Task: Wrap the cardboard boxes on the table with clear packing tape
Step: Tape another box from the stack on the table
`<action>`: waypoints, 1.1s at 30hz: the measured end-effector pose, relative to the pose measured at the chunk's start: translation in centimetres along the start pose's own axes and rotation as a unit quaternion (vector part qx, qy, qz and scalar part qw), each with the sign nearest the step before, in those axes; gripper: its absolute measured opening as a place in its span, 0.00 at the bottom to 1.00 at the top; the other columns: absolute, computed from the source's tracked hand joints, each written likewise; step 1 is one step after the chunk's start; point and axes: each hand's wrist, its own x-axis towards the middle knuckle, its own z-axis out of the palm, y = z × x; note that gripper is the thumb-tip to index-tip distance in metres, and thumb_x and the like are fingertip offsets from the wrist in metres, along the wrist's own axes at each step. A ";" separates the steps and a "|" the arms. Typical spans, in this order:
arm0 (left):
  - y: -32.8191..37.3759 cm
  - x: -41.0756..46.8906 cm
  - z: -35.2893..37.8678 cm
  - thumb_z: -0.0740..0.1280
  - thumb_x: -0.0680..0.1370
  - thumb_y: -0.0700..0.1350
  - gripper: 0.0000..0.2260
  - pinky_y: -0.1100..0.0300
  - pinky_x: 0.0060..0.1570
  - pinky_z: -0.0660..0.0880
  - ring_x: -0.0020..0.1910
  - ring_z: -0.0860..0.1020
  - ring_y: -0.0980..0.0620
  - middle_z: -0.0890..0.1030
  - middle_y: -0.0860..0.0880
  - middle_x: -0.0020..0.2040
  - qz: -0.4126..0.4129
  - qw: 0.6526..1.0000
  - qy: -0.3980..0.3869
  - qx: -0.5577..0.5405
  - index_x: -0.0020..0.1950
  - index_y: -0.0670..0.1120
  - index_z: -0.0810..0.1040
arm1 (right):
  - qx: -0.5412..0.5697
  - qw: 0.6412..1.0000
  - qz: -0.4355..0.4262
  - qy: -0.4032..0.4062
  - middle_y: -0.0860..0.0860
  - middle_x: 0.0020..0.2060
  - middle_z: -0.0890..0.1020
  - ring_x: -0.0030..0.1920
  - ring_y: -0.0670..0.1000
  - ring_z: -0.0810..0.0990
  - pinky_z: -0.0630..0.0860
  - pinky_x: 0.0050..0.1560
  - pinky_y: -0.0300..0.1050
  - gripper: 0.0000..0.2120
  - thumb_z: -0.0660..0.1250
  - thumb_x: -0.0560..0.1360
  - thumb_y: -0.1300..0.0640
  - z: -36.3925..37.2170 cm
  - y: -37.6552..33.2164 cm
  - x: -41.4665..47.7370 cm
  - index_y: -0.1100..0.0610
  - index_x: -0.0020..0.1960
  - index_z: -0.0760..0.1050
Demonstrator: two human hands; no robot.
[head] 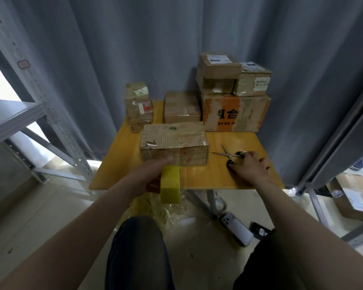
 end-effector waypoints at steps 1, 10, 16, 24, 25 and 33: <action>0.1 0.0 0.2 0.65 0.82 0.61 0.18 0.56 0.38 0.75 0.46 0.82 0.45 0.84 0.43 0.49 -0.002 1.000 -0.004 -0.005 0.58 0.47 0.78 | -0.020 1.000 -0.008 0.010 0.54 0.70 0.67 0.73 0.64 0.60 0.62 0.72 0.64 0.31 0.67 0.76 0.33 -0.1 0.1 0.0 0.53 0.69 0.73; -0.2 1.0 0.7 0.63 0.84 0.52 0.15 0.55 0.43 0.78 0.41 0.85 0.49 0.88 0.48 0.44 -0.005 0.998 -0.031 -0.048 0.53 0.44 0.85 | 0.327 0.945 -0.010 0.012 0.53 0.38 0.84 0.35 0.51 0.79 0.70 0.33 0.44 0.22 0.74 0.74 0.39 -1.6 -0.6 -1.9 0.59 0.44 0.83; -0.8 1.4 1.0 0.66 0.83 0.49 0.15 0.49 0.51 0.80 0.43 0.85 0.47 0.87 0.43 0.49 -0.009 0.991 -0.034 -0.133 0.62 0.40 0.81 | 0.455 0.793 -0.229 -0.334 0.56 0.38 0.82 0.25 0.46 0.72 0.71 0.24 0.37 0.21 0.78 0.73 0.47 -2.7 -2.0 -3.2 0.64 0.53 0.81; -0.8 1.8 1.3 0.67 0.82 0.47 0.18 0.52 0.45 0.82 0.37 0.84 0.47 0.87 0.42 0.45 -0.003 0.989 -0.035 -0.146 0.68 0.38 0.77 | 0.096 0.884 -0.177 -0.423 0.51 0.44 0.82 0.36 0.46 0.77 0.75 0.30 0.39 0.32 0.78 0.68 0.36 -4.6 -4.7 -2.0 0.61 0.59 0.82; -0.8 1.9 1.3 0.68 0.82 0.47 0.19 0.53 0.44 0.82 0.37 0.84 0.47 0.86 0.42 0.45 -0.002 0.989 -0.036 -0.145 0.68 0.37 0.77 | 0.087 0.886 -0.176 -0.421 0.50 0.43 0.83 0.35 0.46 0.77 0.75 0.30 0.40 0.29 0.78 0.68 0.37 -4.6 -5.4 -1.9 0.59 0.58 0.82; -0.9 2.0 1.3 0.68 0.81 0.47 0.17 0.55 0.42 0.81 0.36 0.84 0.47 0.86 0.42 0.44 -0.004 0.985 -0.047 -0.164 0.65 0.38 0.78 | 0.102 0.896 -0.239 -0.361 0.53 0.39 0.84 0.33 0.45 0.80 0.78 0.32 0.38 0.18 0.79 0.70 0.48 -4.2 -10.0 -0.8 0.59 0.54 0.85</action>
